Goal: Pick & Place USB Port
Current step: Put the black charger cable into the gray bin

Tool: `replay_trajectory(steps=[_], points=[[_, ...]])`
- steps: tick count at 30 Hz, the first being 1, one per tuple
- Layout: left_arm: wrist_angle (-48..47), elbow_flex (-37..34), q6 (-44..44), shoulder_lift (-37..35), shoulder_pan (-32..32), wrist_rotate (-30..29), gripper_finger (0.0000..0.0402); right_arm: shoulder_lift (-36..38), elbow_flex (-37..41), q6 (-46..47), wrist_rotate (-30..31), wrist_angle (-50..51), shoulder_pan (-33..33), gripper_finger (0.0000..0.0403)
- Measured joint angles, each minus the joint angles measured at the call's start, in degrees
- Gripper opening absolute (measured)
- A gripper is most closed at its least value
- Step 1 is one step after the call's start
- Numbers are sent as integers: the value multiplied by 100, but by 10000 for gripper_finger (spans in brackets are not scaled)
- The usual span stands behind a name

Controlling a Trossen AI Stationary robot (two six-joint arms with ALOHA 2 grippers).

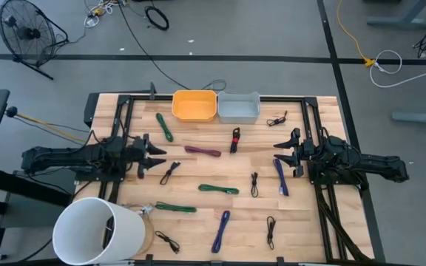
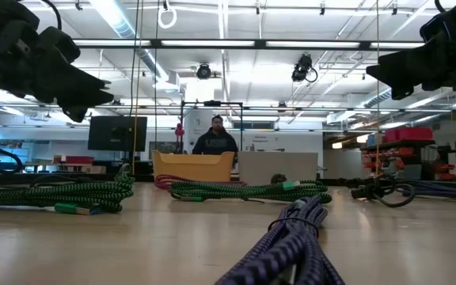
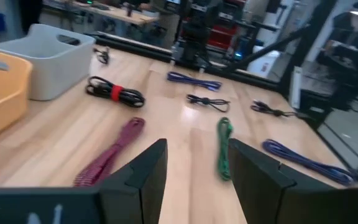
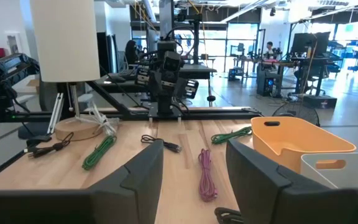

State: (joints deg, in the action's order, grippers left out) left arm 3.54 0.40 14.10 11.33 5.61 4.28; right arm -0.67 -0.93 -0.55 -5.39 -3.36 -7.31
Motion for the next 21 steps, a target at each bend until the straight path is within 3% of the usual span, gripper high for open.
replay_trajectory(steps=[7, 21], points=[[31, 0, -23, 0, 0, 407, 174, 0, 0, 0, 0, 0, 2, 178], [44, 0, 178, 0, -1, 442, 174, 1, 0, -1, 0, -202, 0, 178]])
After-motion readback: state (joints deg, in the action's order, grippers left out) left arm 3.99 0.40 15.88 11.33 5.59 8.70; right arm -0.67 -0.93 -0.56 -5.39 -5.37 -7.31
